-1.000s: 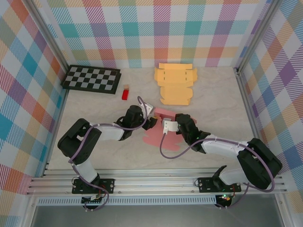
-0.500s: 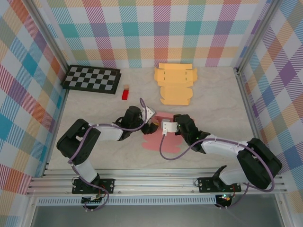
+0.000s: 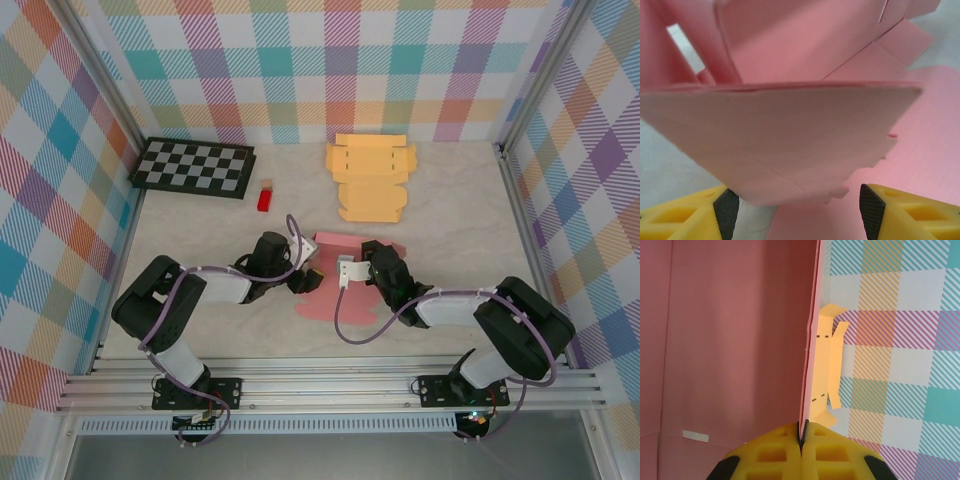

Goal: Fold the paper box

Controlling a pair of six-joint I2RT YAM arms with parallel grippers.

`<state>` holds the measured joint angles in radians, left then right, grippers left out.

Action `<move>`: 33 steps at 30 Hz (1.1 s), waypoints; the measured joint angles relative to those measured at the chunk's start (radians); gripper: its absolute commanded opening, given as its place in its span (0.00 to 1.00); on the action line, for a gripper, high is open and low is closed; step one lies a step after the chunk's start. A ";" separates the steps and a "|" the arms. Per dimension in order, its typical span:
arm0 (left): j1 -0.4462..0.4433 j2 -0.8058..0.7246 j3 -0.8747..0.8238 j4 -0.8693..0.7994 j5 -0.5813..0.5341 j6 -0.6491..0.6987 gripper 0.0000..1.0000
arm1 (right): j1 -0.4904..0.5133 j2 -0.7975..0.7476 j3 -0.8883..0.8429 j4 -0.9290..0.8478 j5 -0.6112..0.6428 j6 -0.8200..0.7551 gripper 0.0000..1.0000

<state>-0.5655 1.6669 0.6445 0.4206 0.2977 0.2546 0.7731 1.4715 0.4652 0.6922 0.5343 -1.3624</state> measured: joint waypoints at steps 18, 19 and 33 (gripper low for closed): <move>0.044 -0.331 -0.101 -0.028 0.072 -0.065 0.72 | 0.006 0.000 0.000 -0.005 0.008 -0.007 0.00; 0.044 -0.356 -0.125 -0.027 0.046 -0.082 0.73 | 0.006 0.000 0.000 -0.004 0.008 -0.006 0.00; 0.222 -0.259 -0.100 -0.086 -0.100 -0.310 0.70 | 0.006 -0.003 0.002 -0.012 0.008 -0.003 0.00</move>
<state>-0.3435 1.4075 0.5449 0.3344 0.1982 -0.0555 0.7792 1.4685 0.4667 0.6800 0.5419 -1.3659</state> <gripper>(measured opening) 0.701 0.059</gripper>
